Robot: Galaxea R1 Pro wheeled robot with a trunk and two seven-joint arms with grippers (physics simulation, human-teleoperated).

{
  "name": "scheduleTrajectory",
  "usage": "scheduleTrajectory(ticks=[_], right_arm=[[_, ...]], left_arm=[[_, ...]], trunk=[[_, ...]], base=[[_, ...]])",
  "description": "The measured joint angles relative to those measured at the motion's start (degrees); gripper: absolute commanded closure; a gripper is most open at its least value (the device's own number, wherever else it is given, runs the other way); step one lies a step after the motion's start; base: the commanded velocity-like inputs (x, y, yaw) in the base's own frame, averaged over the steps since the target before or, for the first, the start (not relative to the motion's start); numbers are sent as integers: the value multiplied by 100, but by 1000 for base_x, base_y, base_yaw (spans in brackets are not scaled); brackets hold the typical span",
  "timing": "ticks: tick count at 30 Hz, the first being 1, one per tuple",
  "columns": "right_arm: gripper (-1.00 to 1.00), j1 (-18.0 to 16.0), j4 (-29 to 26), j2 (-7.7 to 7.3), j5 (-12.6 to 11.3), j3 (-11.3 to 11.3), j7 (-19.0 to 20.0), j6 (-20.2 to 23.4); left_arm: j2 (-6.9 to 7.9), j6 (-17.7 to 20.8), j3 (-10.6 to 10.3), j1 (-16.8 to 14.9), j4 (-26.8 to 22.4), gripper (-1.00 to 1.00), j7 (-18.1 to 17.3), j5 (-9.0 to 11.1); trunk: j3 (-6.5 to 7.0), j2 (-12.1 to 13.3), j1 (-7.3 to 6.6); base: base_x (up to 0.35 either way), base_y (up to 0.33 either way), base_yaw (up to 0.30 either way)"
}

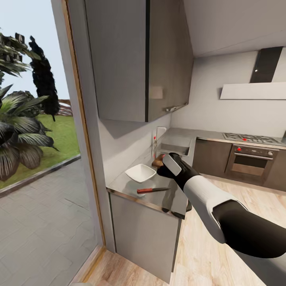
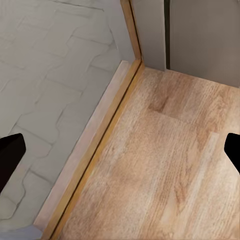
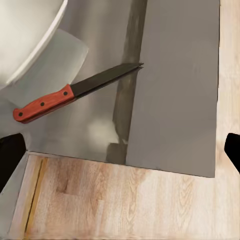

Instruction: In the kitchen, take the Vidalia onion out of the sink, dice it on the chopping board with the paring knife, put the diced onion into the bowl on the countertop, then place both the paring knife and the chopping board into the sink.

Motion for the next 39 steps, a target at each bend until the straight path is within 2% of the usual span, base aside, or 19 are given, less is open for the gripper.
scheduleTrajectory(ticks=[3,8,10,13,15,19,32,39], right_arm=[[-100,12,134,0,11,-1,369,153],[-100,38,172,0,28,80,462,180],[-100,47,188,0,35,233,474,178],[-100,57,210,0,40,717,482,169],[-100,60,213,0,42,950,486,163],[-100,67,216,0,44,1197,493,157],[-100,72,217,0,40,1249,593,165],[-100,72,216,0,47,1236,660,155]], left_arm=[[0,3,0,0,0,-100,3,0],[0,5,0,0,0,-100,5,0],[0,6,0,0,0,-100,5,0],[0,6,0,0,0,-100,7,0],[0,6,0,0,0,-100,8,0],[0,6,0,0,0,-100,9,0],[0,6,0,0,0,-100,9,0],[0,4,0,-2,2,-100,9,0]], trunk=[[0,1,1],[0,0,1],[0,0,1],[0,0,1],[0,0,1],[0,0,1],[0,0,1],[1,0,1]], base=[[46,0,0],[10,0,0],[2,0,0],[0,0,0],[0,0,0],[0,0,0],[0,8,0],[5,191,0]])
